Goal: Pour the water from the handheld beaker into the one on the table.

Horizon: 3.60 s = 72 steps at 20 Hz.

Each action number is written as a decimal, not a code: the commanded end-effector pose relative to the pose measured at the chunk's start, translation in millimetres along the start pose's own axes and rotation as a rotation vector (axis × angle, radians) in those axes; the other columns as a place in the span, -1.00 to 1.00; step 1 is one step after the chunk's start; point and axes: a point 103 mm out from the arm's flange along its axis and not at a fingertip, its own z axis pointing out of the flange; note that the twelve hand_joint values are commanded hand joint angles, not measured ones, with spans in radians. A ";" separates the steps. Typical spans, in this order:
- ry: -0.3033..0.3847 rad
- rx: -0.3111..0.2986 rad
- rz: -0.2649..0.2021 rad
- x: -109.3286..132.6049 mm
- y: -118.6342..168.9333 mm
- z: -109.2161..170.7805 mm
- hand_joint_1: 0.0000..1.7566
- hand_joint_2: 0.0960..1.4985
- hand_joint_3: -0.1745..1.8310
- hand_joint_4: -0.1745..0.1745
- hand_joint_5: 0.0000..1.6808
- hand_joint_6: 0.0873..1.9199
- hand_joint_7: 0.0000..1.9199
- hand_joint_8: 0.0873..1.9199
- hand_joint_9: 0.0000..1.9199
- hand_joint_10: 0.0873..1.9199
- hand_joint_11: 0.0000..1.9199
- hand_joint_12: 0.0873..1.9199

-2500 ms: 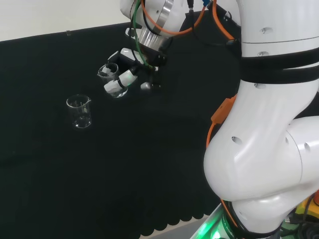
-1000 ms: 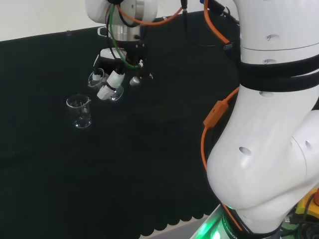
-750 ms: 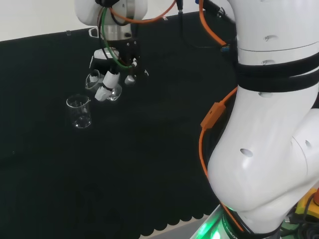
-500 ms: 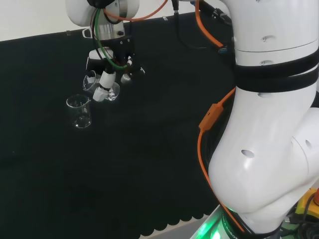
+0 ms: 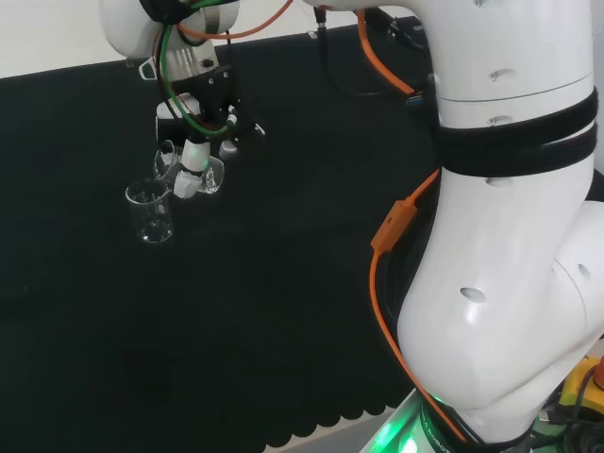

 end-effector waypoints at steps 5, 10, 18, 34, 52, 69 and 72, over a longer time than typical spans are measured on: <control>-0.071 0.056 0.022 7.4 -1.8 -1.7 0.49 -0.25 -0.06 -1.00 0.42 -0.20 0.31 -0.23 0.60 -0.28 0.26 -0.23; -0.097 0.081 0.031 13.2 -0.9 -3.8 0.49 -0.26 -0.06 -1.00 0.42 -0.19 0.31 -0.22 0.60 -0.28 0.26 -0.23; -0.159 0.124 0.041 25.9 1.7 -10.9 0.49 -0.26 -0.06 -1.00 0.42 -0.19 0.31 -0.22 0.60 -0.27 0.26 -0.23; -0.236 0.198 0.069 33.5 4.4 -26.9 0.49 -0.26 -0.05 -1.00 0.41 -0.17 0.30 -0.20 0.60 -0.26 0.26 -0.23; -0.331 0.273 0.091 40.5 7.9 -31.6 0.49 -0.26 -0.04 -1.00 0.40 -0.16 0.30 -0.19 0.59 -0.25 0.25 -0.23; -0.404 0.317 0.103 50.6 13.0 -41.5 0.49 -0.26 -0.03 -1.00 0.40 -0.15 0.29 -0.18 0.59 -0.24 0.25 -0.22; -0.418 0.328 0.108 50.6 15.7 -42.3 0.49 -0.26 -0.03 -1.00 0.40 -0.15 0.29 -0.18 0.59 -0.24 0.25 -0.22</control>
